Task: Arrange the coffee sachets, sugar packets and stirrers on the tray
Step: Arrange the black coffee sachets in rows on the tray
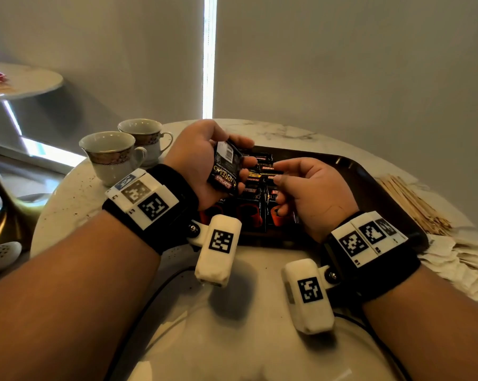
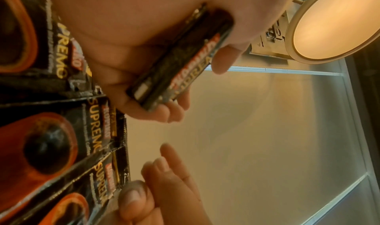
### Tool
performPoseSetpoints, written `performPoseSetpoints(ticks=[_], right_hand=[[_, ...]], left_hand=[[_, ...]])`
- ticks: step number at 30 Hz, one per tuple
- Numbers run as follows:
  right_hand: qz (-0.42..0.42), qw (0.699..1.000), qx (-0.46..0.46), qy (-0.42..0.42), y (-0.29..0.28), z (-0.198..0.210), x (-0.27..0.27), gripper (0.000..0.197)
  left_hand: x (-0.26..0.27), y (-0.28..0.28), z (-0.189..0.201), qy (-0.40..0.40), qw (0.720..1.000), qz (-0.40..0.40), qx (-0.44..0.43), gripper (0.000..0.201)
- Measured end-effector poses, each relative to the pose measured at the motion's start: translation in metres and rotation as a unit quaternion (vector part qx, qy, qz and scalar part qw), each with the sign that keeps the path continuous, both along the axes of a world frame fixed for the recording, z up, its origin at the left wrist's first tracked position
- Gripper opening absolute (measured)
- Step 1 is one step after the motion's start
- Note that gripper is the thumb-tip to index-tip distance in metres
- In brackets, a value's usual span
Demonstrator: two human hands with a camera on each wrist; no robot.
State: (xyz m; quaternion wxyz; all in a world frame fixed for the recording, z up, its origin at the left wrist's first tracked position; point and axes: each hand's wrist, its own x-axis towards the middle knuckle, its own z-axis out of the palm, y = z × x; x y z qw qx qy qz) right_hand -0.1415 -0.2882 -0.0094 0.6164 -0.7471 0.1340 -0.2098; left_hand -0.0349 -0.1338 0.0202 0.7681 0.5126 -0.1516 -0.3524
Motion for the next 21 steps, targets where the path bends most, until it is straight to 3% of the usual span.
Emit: performPoseSetpoints(ticks=[4,8,11,16,21], right_hand=[[0.066,0.996,0.028,-0.057,0.004,0.001,-0.003,0.031],[0.124,0.99,0.015,-0.064,0.001,0.0,-0.003,0.047],[0.135,0.989,0.0,-0.057,0.001,0.004,-0.007,0.043],[0.114,0.983,-0.129,-0.064,0.0,0.005,-0.007,0.046],[0.095,0.98,-0.147,-0.097,0.0,0.008,-0.008,0.033]], left_hand=[[-0.004,-0.004,0.0,0.022,0.998,-0.024,-0.056,0.05],[-0.004,-0.006,-0.001,-0.011,0.999,-0.025,-0.037,0.048],[-0.003,-0.007,-0.002,-0.028,1.0,-0.01,0.003,0.043],[-0.004,-0.012,-0.004,-0.027,0.999,-0.001,0.021,0.031],[0.0,-0.014,-0.008,-0.023,0.999,0.001,0.035,0.022]])
